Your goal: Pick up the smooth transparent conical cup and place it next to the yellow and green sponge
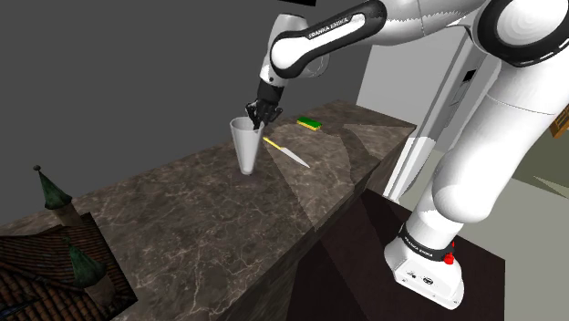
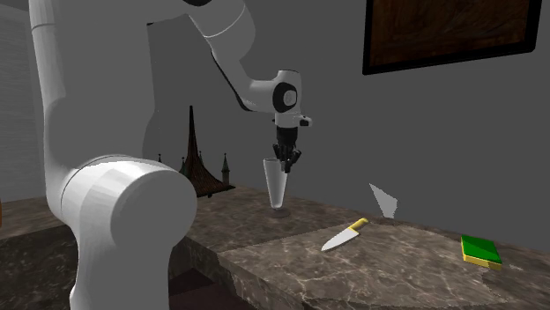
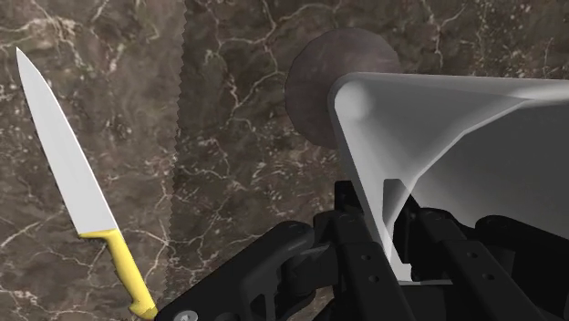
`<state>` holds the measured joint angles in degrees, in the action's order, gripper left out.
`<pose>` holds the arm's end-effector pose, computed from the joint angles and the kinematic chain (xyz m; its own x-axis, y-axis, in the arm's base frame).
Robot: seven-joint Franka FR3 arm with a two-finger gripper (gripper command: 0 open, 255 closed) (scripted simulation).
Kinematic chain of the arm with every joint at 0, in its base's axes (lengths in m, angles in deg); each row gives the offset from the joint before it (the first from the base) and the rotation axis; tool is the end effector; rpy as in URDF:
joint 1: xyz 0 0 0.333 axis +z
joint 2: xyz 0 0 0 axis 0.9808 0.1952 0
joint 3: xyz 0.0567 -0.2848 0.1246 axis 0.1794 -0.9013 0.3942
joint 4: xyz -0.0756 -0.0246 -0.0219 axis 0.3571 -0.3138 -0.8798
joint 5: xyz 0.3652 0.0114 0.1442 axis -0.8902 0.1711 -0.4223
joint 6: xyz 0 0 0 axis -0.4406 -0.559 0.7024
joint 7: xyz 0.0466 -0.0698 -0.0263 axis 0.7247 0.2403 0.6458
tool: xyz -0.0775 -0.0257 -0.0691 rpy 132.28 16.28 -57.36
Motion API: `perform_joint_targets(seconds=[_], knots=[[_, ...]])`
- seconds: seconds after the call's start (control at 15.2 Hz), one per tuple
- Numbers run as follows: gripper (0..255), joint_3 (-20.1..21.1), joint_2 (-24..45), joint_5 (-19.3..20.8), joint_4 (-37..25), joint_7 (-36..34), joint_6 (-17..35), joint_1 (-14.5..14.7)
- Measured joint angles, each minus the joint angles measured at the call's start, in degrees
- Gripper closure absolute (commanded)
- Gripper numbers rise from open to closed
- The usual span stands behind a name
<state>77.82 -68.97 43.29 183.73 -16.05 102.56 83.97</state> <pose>0.5419 0.0982 0.4418 0.9608 -0.2443 0.1312 -0.2169 -0.9568 -0.1935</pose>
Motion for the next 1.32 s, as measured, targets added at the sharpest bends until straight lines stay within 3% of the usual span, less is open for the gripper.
perform_joint_targets(seconds=[1.32], knots=[[255, -0.32, -3.23, 1.22, -11.96, -2.08, -15.1, -0.33]])
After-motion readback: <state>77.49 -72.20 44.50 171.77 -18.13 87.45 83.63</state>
